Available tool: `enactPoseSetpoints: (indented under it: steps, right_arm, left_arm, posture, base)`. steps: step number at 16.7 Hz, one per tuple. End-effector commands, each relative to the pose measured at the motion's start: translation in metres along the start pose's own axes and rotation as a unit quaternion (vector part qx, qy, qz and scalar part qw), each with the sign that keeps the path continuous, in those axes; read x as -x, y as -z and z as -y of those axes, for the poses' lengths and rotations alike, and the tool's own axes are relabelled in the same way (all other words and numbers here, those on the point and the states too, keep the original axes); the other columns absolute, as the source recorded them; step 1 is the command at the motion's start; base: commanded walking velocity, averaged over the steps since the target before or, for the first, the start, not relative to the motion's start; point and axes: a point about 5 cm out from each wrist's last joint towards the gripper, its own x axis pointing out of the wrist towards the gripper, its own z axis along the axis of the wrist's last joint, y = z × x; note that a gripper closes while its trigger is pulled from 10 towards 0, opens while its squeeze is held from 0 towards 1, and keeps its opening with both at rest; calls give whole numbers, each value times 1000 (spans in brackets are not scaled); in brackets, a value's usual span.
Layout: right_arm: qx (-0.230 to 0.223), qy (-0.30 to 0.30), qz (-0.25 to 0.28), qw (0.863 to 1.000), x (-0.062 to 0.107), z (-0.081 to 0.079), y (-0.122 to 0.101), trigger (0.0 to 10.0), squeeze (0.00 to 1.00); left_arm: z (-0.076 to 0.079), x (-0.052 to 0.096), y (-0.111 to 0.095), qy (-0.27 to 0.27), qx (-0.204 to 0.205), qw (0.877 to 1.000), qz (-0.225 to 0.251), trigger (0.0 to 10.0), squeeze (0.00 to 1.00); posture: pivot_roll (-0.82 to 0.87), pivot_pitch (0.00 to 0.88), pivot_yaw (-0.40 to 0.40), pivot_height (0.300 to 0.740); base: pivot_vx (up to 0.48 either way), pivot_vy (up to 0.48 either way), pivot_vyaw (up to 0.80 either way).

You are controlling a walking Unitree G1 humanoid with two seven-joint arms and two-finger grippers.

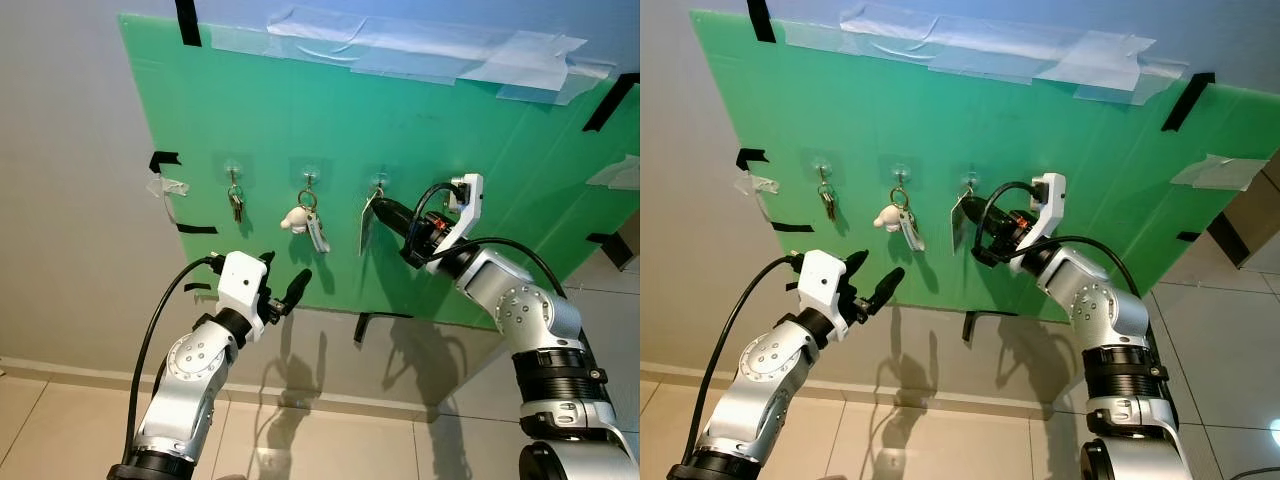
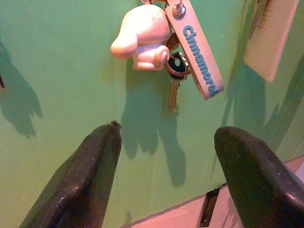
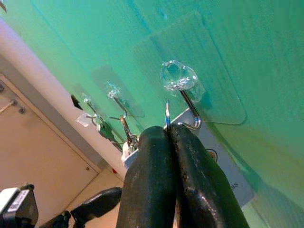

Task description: Hang keys on a hook

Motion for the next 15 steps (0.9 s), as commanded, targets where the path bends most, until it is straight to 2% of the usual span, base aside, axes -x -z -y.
enactPoseSetpoints:
  steps: [1, 3, 5, 10, 11, 14, 15]
  right_arm:
    - [-12, 7, 15, 1000, 2, 2, -7, 10000, 0]
    - [-32, 5, 21, 999, 3, 4, -7, 10000, 0]
    - [-79, -4, 29, 996, 4, 5, -8, 10000, 0]
    - [-126, 19, 38, 991, 7, 14, -11, 10000, 0]
    - [-161, 33, 36, 986, 7, 18, -8, 10000, 0]
    - [-184, 59, 3, 981, 8, 24, 5, 10000, 0]
    - [-177, 76, -37, 981, 9, 26, 19, 10000, 0]
  left_arm:
    - [2, -2, 1, 8, -1, 1000, -2, 10000, 0]
    - [3, -2, 1, 9, -1, 1000, -2, 10000, 0]
    - [4, -2, 1, 10, 0, 1000, -2, 10000, 0]
    - [5, -2, 0, 11, 0, 1000, -1, 10000, 0]
    - [6, -3, 0, 11, 0, 1000, -2, 10000, 0]
    - [6, -3, -1, 11, 0, 1000, -2, 10000, 0]
    - [7, -3, -1, 11, 1, 1000, -2, 10000, 0]
  posture:
    - [50, 0, -56, 740]
    - [48, 0, -56, 740]
    - [47, 0, -57, 740]
    - [48, 0, -60, 740]
    - [49, 0, -62, 740]
    - [49, 0, -63, 740]
    - [47, 0, -65, 740]
  base:
    - [0, 0, 0]
    - [0, 0, 0]
    - [0, 0, 0]
    - [0, 0, 0]
    - [0, 0, 0]
    - [0, 0, 0]
    - [0, 0, 0]
